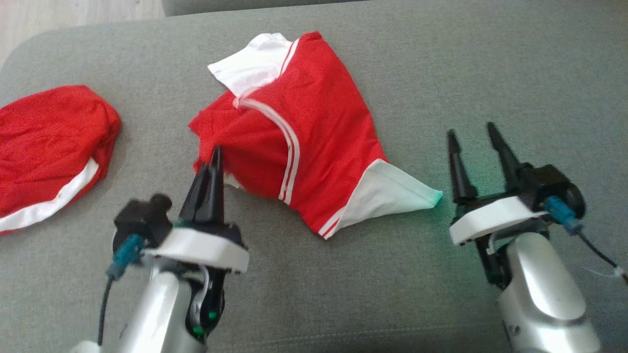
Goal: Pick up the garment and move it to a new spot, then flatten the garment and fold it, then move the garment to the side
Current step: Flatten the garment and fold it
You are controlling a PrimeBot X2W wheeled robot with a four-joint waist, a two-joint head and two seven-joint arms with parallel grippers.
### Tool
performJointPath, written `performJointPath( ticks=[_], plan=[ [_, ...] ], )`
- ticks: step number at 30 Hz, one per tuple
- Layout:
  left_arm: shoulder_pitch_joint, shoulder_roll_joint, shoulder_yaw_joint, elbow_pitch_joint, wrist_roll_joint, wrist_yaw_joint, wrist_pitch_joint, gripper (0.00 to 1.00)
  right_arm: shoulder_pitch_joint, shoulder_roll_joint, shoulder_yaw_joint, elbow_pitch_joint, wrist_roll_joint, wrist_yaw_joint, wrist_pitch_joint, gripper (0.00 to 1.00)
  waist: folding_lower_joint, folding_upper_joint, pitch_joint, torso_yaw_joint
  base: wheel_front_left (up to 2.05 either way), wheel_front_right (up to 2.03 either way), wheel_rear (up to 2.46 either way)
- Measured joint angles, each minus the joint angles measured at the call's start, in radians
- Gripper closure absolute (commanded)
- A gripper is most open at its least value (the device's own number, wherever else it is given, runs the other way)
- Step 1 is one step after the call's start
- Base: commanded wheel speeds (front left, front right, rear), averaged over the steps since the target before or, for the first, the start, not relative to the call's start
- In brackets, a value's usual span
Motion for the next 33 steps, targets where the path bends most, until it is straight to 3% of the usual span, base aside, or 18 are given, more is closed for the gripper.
performJointPath(
  ticks=[1, 2, 12, 21, 28, 33],
  plan=[
    [0.013, 0.0, 0.005, 0.027, 0.006, 0.011, 0.0, 0.33, 0.0, 0.0, 0.017, 0.0, 0.005, 0.0, 0.0, 0.0, 0.0, 0.0, 0.0, 0.004, 0.0, 0.0, 0.0],
    [0.023, 0.0, 0.012, 0.053, 0.008, 0.019, 0.0, 0.0, 0.0, 0.0, 0.04, 0.0, 0.012, 0.0, 0.0, 0.0, 0.0, 0.0, 0.002, 0.005, 0.0, 0.0, 0.0],
    [0.021, 0.0, 0.04, 0.123, 0.005, 0.045, 0.0, 0.0, -0.001, -0.002, 0.268, 0.035, 0.066, 0.0, 0.0, 0.0, 0.0, 0.0, 0.012, 0.018, 0.0, 0.0, 0.0],
    [0.035, 0.0, -0.015, 0.127, -0.01, 0.047, 0.0, 0.0, -0.091, -0.007, 0.486, 0.084, 0.144, 0.0, 0.051, 0.0, 0.0, 0.0, 0.018, 0.087, 0.0, 0.0, 0.0],
    [0.035, 0.0, -0.056, 0.129, -0.026, 0.048, 0.0, 0.0, -0.168, -0.011, 0.584, 0.168, 0.143, 0.0, 0.123, 0.0, 0.0, 0.0, 0.039, 0.158, 0.0, 0.0, 0.0],
    [0.035, 0.0, -0.065, 0.128, -0.034, 0.052, 0.0, 0.0, -0.17, -0.012, 0.596, 0.232, 0.129, 0.0, 0.149, 0.0, 0.0, 0.0, 0.052, 0.195, 0.0, 0.0, 0.0]
  ],
)
